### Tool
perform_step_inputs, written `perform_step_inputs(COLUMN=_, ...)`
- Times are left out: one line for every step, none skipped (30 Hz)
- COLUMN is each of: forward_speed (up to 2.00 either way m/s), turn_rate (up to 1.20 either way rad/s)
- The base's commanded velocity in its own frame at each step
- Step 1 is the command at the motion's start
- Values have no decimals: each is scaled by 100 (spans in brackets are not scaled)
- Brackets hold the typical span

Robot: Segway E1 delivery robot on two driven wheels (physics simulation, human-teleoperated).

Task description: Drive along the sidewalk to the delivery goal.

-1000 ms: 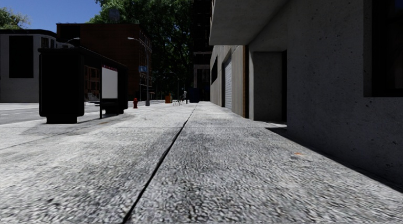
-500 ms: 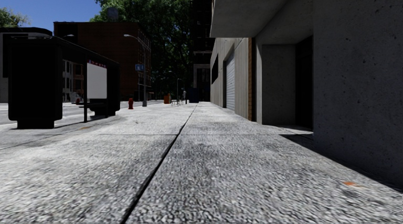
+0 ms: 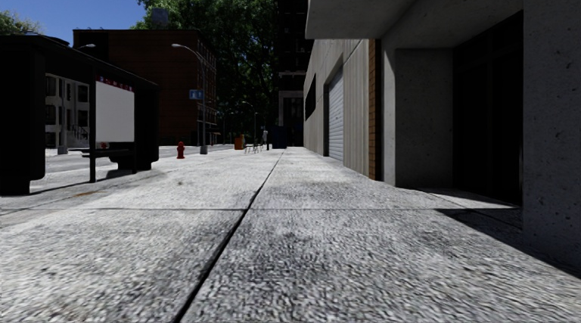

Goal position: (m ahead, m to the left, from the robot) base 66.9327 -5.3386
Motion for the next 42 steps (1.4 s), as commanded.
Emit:
perform_step_inputs(forward_speed=200, turn_rate=0)
perform_step_inputs(forward_speed=200, turn_rate=0)
perform_step_inputs(forward_speed=200, turn_rate=0)
perform_step_inputs(forward_speed=200, turn_rate=0)
perform_step_inputs(forward_speed=200, turn_rate=0)
perform_step_inputs(forward_speed=200, turn_rate=0)
perform_step_inputs(forward_speed=200, turn_rate=0)
perform_step_inputs(forward_speed=200, turn_rate=0)
perform_step_inputs(forward_speed=200, turn_rate=0)
perform_step_inputs(forward_speed=200, turn_rate=0)
perform_step_inputs(forward_speed=200, turn_rate=0)
perform_step_inputs(forward_speed=200, turn_rate=0)
perform_step_inputs(forward_speed=200, turn_rate=0)
perform_step_inputs(forward_speed=200, turn_rate=0)
perform_step_inputs(forward_speed=200, turn_rate=0)
perform_step_inputs(forward_speed=200, turn_rate=0)
perform_step_inputs(forward_speed=200, turn_rate=0)
perform_step_inputs(forward_speed=200, turn_rate=0)
perform_step_inputs(forward_speed=200, turn_rate=0)
perform_step_inputs(forward_speed=200, turn_rate=0)
perform_step_inputs(forward_speed=200, turn_rate=0)
perform_step_inputs(forward_speed=200, turn_rate=0)
perform_step_inputs(forward_speed=200, turn_rate=0)
perform_step_inputs(forward_speed=200, turn_rate=0)
perform_step_inputs(forward_speed=200, turn_rate=0)
perform_step_inputs(forward_speed=200, turn_rate=0)
perform_step_inputs(forward_speed=200, turn_rate=0)
perform_step_inputs(forward_speed=200, turn_rate=0)
perform_step_inputs(forward_speed=200, turn_rate=0)
perform_step_inputs(forward_speed=200, turn_rate=0)
perform_step_inputs(forward_speed=200, turn_rate=0)
perform_step_inputs(forward_speed=200, turn_rate=0)
perform_step_inputs(forward_speed=200, turn_rate=0)
perform_step_inputs(forward_speed=200, turn_rate=0)
perform_step_inputs(forward_speed=200, turn_rate=0)
perform_step_inputs(forward_speed=200, turn_rate=0)
perform_step_inputs(forward_speed=200, turn_rate=0)
perform_step_inputs(forward_speed=200, turn_rate=0)
perform_step_inputs(forward_speed=200, turn_rate=0)
perform_step_inputs(forward_speed=200, turn_rate=0)
perform_step_inputs(forward_speed=200, turn_rate=0)
perform_step_inputs(forward_speed=200, turn_rate=0)
